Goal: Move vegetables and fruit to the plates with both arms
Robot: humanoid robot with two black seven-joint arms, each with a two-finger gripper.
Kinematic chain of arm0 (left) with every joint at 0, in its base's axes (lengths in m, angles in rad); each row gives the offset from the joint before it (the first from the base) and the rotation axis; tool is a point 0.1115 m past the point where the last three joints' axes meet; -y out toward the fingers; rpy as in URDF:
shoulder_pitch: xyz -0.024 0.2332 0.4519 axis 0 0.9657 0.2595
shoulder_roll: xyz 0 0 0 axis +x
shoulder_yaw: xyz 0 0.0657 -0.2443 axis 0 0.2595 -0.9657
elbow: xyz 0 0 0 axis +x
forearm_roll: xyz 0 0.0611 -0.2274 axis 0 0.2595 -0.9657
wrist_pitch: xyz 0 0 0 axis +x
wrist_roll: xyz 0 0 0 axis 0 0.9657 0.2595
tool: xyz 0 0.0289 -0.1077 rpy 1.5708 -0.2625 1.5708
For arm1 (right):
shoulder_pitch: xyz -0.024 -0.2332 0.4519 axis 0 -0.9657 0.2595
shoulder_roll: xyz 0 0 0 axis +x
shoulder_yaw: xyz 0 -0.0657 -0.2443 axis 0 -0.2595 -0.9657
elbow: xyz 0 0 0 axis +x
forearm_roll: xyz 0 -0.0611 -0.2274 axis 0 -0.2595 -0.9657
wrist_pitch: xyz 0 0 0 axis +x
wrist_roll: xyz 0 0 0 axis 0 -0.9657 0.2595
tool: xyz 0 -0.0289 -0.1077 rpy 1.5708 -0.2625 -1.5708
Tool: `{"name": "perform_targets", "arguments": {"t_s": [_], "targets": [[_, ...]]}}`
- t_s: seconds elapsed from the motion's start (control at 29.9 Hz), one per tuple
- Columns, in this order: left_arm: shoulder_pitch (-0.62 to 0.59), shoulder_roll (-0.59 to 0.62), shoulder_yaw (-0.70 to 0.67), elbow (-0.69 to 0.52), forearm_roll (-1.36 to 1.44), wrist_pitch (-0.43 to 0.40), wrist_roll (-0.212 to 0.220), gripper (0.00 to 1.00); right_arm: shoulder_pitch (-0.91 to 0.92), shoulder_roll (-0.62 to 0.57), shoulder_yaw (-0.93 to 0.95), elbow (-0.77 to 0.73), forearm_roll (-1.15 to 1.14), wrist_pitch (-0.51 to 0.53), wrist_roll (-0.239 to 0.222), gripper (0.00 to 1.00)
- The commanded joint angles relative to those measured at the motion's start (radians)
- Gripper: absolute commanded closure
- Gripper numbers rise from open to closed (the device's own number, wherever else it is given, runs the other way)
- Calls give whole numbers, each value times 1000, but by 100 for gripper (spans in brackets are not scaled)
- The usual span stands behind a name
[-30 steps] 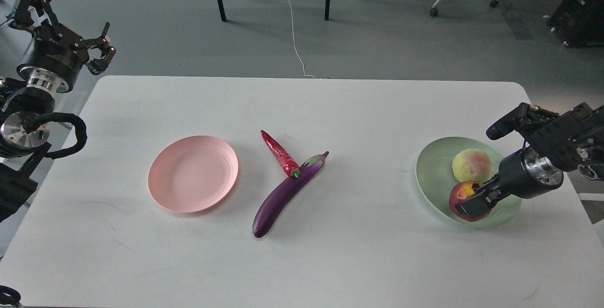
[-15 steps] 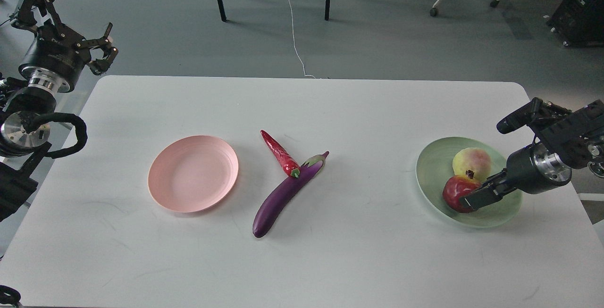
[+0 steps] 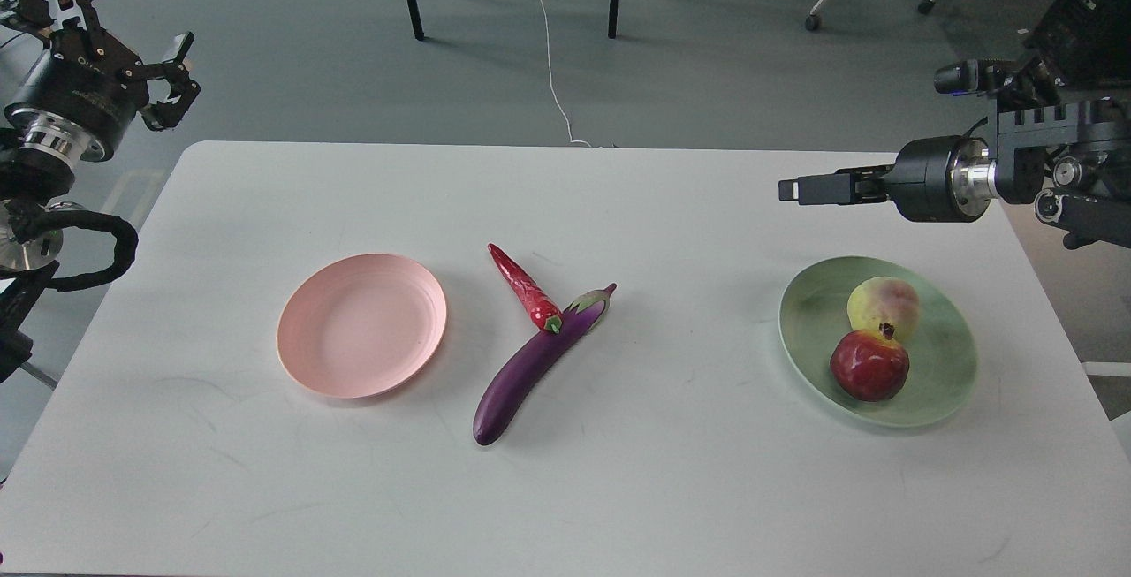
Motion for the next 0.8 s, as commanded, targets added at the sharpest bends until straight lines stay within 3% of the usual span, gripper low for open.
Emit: {"name": "perform_targets", "arguments": {"t_s": [0.0, 0.17, 0.3, 0.5, 0.67, 0.77], "targets": [[6, 24, 13, -88, 121, 8, 1, 2, -87, 56, 258, -90, 0, 94, 0, 2], [-4, 62, 79, -229, 284, 19, 2, 2, -197, 102, 582, -120, 21, 167, 0, 2], [-23, 69, 103, -315, 460, 22, 4, 2, -311, 100, 806, -115, 213, 170, 0, 2], [-72, 24, 148, -315, 743, 20, -1, 3, -463, 58, 969, -114, 549, 181, 0, 2], [-103, -65, 209, -313, 968, 22, 2, 5, -604, -13, 1073, -114, 773, 294, 0, 2], [-113, -115, 252, -313, 1132, 37, -2, 5, -687, -57, 1122, -112, 882, 294, 0, 2]]}}
